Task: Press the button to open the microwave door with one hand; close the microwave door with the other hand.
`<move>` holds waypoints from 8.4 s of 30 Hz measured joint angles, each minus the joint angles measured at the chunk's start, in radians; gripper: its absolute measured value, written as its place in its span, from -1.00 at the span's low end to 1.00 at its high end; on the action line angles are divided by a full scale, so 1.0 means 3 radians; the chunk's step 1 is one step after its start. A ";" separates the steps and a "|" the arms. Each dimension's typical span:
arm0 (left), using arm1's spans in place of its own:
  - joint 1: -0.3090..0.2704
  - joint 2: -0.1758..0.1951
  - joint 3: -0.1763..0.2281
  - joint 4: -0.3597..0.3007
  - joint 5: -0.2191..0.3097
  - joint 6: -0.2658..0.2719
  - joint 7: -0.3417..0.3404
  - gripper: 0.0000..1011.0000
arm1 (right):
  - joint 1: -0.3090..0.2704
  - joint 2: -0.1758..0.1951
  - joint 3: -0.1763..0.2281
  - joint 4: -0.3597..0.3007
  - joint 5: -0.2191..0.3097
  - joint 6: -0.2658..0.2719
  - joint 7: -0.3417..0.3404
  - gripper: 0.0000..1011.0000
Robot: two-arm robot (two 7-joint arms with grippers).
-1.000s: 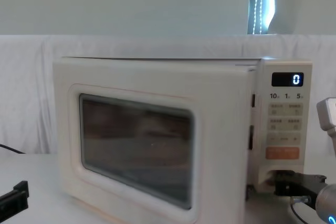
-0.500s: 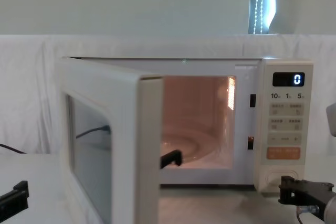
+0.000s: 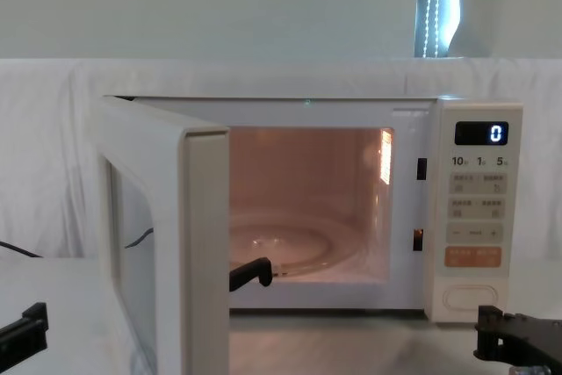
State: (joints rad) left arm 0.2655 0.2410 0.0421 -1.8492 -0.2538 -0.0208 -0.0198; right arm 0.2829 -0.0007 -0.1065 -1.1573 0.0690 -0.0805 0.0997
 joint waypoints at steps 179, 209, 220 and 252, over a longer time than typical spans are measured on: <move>-0.0568 -0.0157 0.0041 -0.0247 0.0071 0.0330 -0.0385 -1.00 | -0.0580 0.0059 -0.0064 -0.0666 -0.0045 -0.0093 -0.0024 0.98; -0.1416 -0.0092 0.0445 0.0335 -0.0236 0.0598 -0.0627 -1.00 | -0.0580 0.0059 -0.0064 -0.0666 -0.0045 -0.0093 -0.0024 0.98; -0.1691 -0.0163 0.0611 0.0603 -0.0290 0.0687 -0.0604 -1.00 | -0.0580 0.0059 -0.0064 -0.0666 -0.0045 -0.0093 -0.0024 0.98; -0.2296 -0.0414 0.0876 0.1368 0.0124 0.0407 -0.0545 -1.00 | -0.0580 0.0059 -0.0064 -0.0666 -0.0045 -0.0093 -0.0024 0.98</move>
State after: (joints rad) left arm -0.4233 0.1167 0.3048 -1.4387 -0.2167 0.1014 -0.1834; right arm 0.1089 0.0169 -0.1257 -1.3572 0.0554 -0.1083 0.0924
